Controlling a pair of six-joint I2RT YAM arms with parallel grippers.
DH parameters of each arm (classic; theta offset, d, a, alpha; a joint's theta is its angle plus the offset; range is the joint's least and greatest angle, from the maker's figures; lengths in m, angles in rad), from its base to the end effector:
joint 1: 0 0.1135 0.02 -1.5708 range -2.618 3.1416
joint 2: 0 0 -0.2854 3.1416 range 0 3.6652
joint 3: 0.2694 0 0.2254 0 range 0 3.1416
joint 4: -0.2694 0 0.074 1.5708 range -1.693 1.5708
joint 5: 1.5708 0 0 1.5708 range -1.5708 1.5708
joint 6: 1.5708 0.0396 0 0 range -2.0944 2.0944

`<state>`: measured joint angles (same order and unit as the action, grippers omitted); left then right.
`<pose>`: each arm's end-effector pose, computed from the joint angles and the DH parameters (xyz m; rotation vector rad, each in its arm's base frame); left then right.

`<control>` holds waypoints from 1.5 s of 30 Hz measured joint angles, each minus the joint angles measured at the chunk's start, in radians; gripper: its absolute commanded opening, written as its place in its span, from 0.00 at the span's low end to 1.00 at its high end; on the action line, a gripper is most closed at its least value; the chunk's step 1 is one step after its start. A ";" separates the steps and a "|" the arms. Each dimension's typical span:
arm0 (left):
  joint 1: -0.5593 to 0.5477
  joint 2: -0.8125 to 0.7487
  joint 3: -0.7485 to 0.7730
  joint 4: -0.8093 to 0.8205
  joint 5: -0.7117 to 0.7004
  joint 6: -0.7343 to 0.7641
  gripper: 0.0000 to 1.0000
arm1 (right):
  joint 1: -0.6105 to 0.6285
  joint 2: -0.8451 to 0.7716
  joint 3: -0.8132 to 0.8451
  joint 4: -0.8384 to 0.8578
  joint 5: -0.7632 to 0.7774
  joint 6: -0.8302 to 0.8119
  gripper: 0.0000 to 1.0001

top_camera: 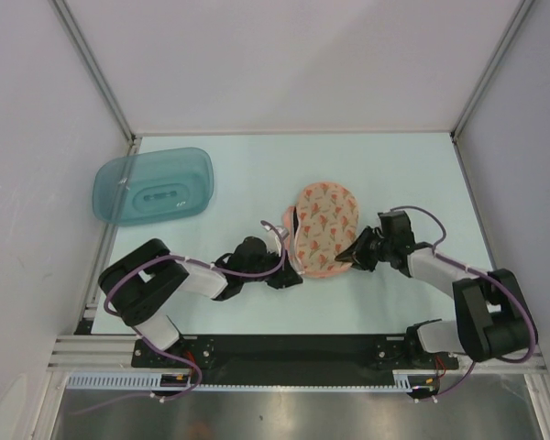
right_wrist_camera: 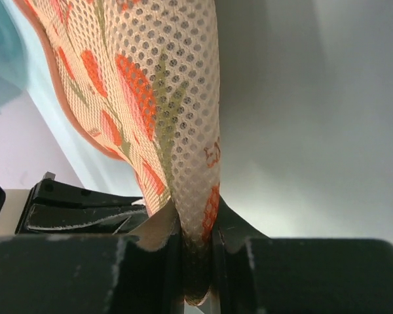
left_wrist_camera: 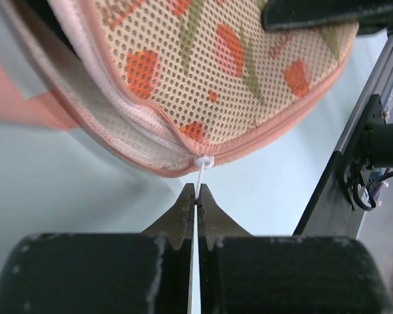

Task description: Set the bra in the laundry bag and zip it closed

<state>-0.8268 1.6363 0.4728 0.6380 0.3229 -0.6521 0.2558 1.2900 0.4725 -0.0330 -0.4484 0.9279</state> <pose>0.1779 -0.2118 0.1666 0.4165 2.2769 -1.1720 0.1946 0.0686 0.1878 0.6451 2.5221 1.0358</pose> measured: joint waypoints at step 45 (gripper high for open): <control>-0.133 -0.012 0.004 0.064 -0.028 -0.160 0.00 | 0.122 -0.023 -0.139 0.232 0.054 0.223 0.06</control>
<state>-0.9600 1.6245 0.4770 0.7017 0.2951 -0.8120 0.3779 1.2671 0.3332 0.1993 -0.3946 1.1511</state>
